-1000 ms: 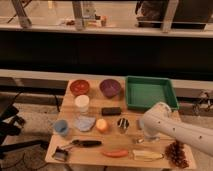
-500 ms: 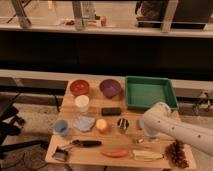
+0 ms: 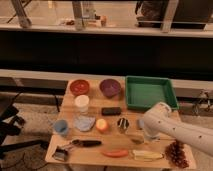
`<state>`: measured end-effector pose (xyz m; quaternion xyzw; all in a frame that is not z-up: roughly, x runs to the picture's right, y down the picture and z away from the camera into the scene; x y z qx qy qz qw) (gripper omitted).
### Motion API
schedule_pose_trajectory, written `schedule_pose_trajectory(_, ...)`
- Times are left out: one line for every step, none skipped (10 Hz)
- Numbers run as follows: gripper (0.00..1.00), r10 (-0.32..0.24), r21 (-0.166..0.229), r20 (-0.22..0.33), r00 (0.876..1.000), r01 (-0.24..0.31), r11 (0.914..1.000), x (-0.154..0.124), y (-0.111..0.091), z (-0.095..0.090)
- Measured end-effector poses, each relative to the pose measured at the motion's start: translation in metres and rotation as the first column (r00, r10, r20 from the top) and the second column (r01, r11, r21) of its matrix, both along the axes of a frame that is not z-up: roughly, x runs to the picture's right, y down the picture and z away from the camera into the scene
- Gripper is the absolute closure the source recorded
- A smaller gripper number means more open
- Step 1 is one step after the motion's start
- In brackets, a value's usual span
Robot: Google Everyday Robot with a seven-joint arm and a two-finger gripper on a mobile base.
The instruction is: Place fork in table surface
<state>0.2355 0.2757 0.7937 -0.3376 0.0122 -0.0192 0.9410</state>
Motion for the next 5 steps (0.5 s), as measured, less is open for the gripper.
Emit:
schedule_pose_trajectory(1.0,-0.001,0.008,0.002,1.0,0.001,1.0,-0.0009,-0.0019,-0.001)
schedule_pose_trajectory(1.0,-0.003,0.014,0.003,1.0,0.003,0.9999,-0.0017,-0.0036,-0.0023)
schedule_pose_trajectory(1.0,-0.004,0.022,0.004,1.0,0.004,0.9997,-0.0023,-0.0057,-0.0042)
schedule_pose_trajectory(1.0,-0.005,0.029,0.004,1.0,0.005,0.9996,-0.0026,-0.0077,-0.0059)
schedule_pose_trajectory(1.0,-0.005,0.034,0.004,1.0,0.005,0.9994,-0.0025,-0.0087,-0.0075)
